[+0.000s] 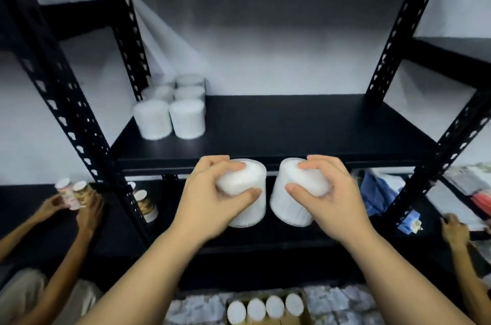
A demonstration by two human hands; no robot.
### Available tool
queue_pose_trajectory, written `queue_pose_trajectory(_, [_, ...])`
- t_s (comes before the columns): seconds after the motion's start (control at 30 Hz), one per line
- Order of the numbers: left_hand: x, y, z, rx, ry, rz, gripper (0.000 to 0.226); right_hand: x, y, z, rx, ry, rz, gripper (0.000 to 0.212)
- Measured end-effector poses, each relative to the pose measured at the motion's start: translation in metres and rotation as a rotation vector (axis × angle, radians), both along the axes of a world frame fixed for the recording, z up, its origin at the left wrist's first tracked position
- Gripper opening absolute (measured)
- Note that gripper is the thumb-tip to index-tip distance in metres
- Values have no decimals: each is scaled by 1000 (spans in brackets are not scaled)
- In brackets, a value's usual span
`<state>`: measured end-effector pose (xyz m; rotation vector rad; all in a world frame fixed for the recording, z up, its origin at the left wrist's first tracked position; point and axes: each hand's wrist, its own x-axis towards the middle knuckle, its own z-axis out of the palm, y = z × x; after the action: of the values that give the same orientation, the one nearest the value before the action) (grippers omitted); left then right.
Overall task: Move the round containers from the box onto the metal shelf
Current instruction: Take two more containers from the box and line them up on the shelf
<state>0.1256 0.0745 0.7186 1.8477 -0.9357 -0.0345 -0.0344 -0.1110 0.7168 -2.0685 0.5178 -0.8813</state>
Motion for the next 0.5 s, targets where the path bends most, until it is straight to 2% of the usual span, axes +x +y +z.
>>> queue_pose_trajectory(0.1, [28, -24, 24, -9, -56, 62, 45, 30, -25, 26, -16, -77, -3, 42])
queue_pose_trajectory(0.23, [65, -64, 39, 22, -121, 112, 40, 82, -65, 41, -32, -82, 34, 34])
queue_pose_trajectory(0.5, [108, -114, 9, 136, -158, 177, 45, 145, -119, 14, -34, 7, 143, 33])
